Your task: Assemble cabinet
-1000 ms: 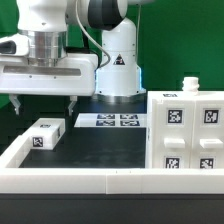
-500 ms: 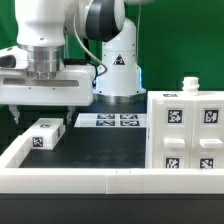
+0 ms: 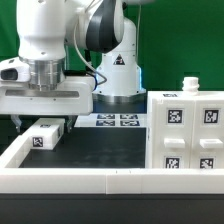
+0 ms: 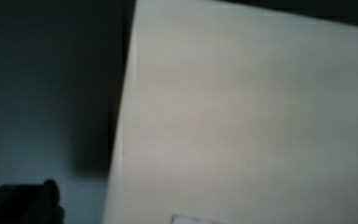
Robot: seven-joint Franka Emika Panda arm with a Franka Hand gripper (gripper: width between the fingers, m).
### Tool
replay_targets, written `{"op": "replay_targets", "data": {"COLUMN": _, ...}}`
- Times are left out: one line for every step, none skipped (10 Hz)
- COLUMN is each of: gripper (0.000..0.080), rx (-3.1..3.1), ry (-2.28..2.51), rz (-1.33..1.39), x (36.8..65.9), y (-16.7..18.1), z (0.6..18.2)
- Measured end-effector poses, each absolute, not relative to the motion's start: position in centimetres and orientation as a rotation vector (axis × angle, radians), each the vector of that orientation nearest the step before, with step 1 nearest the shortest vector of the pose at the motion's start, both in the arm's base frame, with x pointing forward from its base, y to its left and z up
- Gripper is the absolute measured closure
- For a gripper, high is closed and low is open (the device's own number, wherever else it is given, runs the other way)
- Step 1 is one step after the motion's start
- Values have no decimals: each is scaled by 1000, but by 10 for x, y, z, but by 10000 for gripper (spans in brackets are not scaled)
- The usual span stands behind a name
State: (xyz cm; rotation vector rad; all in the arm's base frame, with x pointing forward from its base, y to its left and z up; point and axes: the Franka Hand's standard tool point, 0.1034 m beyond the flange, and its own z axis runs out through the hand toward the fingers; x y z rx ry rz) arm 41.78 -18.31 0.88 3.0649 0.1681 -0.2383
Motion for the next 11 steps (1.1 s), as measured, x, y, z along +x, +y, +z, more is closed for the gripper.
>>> {"op": "replay_targets", "data": {"gripper": 93, "rx": 3066, "ry": 175, "rz": -240, "x": 420, "y": -181, "z": 11}}
{"op": "replay_targets", "data": {"gripper": 235, "rx": 3069, "ry": 174, "rz": -252, "x": 420, "y": -181, "z": 12}}
{"op": "replay_targets", "data": {"gripper": 235, "rx": 3069, "ry": 174, "rz": -253, "x": 420, "y": -181, "z": 12}}
{"op": "replay_targets", "data": {"gripper": 235, "rx": 3069, "ry": 174, "rz": -252, "x": 420, "y": -181, "z": 12}}
{"op": "replay_targets", "data": {"gripper": 235, "rx": 3069, "ry": 174, "rz": -252, "x": 420, "y": -181, "z": 12}}
{"op": "replay_targets", "data": {"gripper": 235, "rx": 3069, "ry": 174, "rz": -252, "x": 420, "y": -181, "z": 12}}
{"op": "replay_targets", "data": {"gripper": 235, "rx": 3069, "ry": 174, "rz": -252, "x": 420, "y": -181, "z": 12}}
{"op": "replay_targets", "data": {"gripper": 235, "rx": 3069, "ry": 175, "rz": -253, "x": 420, "y": -180, "z": 12}}
{"op": "replay_targets", "data": {"gripper": 235, "rx": 3075, "ry": 201, "rz": -237, "x": 426, "y": -168, "z": 27}}
{"op": "replay_targets", "data": {"gripper": 233, "rx": 3086, "ry": 213, "rz": -225, "x": 431, "y": -153, "z": 44}}
{"op": "replay_targets", "data": {"gripper": 233, "rx": 3097, "ry": 222, "rz": -224, "x": 433, "y": -142, "z": 58}}
